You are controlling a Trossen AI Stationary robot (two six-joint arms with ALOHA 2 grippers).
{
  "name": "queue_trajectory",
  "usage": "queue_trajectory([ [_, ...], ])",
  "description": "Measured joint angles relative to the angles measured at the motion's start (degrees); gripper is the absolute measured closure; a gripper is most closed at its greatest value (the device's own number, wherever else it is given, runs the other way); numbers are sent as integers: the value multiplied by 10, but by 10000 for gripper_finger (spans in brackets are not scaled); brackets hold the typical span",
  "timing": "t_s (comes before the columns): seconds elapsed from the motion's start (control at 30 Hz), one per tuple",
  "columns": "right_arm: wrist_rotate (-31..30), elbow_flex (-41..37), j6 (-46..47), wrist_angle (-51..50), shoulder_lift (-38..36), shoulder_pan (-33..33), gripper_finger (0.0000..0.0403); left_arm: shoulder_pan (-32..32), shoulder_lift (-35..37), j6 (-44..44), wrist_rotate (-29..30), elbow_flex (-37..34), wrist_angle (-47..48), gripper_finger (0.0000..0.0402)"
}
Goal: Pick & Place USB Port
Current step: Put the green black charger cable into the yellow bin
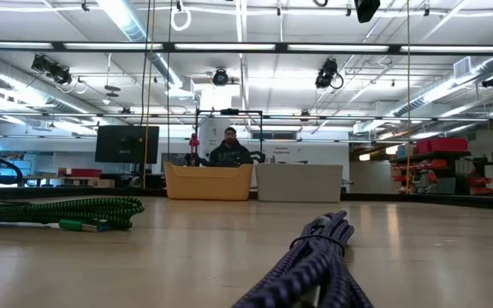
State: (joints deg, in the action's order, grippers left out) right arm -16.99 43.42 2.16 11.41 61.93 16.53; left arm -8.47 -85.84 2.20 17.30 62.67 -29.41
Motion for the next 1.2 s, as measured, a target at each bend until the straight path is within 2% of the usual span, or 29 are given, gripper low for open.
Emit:
queue_trajectory([
  [0.2, 1, 0, -1, -5, 0, 0, 288, 0, 0, 13, 25, 0, 29, 390],
  [0.43, 1, 0, 1, -5, 0, 0, 229, 19, 11, 63, 183, -1, 118, 390],
  [0.6, 1, 0, 1, -3, 0, 0, 215, 74, 12, 108, 266, -1, 165, 390],
  [0.77, 1, 0, 0, -3, -1, 0, 213, 175, 12, 115, 270, -1, 244, 390],
  [0.97, 0, 0, -2, -1, -1, 0, 213, 294, 5, 87, 217, -1, 303, 391],
  [1.2, -1, 1, -14, 1, -1, 0, 213, 355, -34, 89, 218, -1, 303, 391],
])
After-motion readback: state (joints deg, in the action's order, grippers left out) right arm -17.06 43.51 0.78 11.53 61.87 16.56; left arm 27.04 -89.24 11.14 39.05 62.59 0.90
